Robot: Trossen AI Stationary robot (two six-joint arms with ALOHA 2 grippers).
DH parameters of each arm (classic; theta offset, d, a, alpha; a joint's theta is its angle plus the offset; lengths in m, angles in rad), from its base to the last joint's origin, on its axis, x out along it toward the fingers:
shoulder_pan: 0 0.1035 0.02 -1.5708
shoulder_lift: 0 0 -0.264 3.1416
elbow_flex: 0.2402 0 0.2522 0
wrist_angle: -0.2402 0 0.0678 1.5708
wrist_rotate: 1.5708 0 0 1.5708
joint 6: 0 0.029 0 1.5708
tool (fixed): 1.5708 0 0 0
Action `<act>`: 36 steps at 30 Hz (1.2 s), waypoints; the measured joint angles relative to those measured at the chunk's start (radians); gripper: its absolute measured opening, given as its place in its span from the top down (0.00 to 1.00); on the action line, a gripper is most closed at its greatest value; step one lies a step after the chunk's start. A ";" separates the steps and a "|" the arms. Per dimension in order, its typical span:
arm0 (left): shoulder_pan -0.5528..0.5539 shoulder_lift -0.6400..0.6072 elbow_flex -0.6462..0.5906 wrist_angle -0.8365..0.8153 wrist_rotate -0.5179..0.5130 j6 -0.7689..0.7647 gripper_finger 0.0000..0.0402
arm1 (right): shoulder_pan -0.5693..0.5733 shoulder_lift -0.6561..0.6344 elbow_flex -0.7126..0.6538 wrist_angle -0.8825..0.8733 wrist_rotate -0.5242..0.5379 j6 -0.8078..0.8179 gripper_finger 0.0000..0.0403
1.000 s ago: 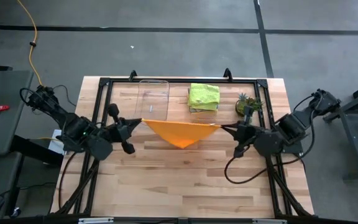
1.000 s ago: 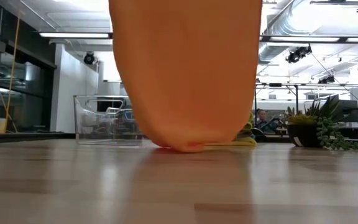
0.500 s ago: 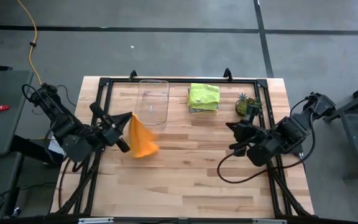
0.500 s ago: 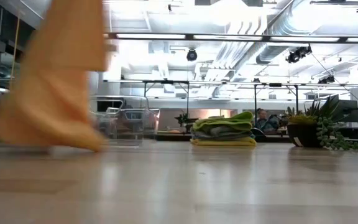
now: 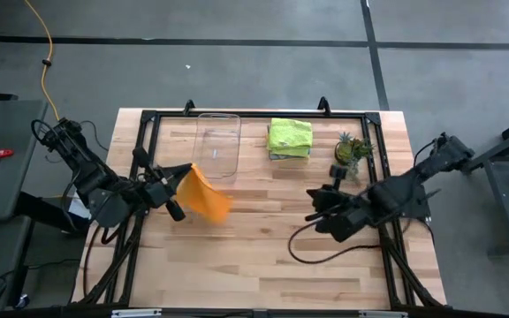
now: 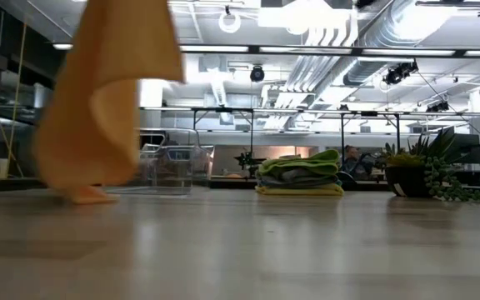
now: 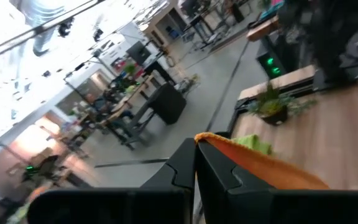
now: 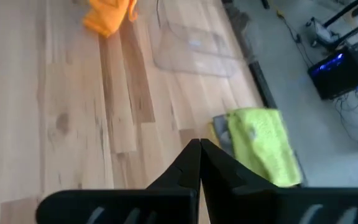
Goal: Fold microfiber towels
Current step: Fold the orange microfiber cloth
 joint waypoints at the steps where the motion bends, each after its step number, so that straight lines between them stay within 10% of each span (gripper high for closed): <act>1: 0.000 0.000 0.000 0.002 0.011 -0.010 1.00 | -0.009 0.000 -0.047 0.049 -0.010 -0.002 1.00; 18: 0.001 0.000 0.000 0.004 0.117 -0.059 1.00 | -0.281 0.020 -0.708 1.454 -0.515 -0.201 0.50; 36: 0.001 0.004 -0.001 0.000 0.057 -0.080 1.00 | -0.287 0.408 -0.406 1.559 -0.589 -0.403 0.39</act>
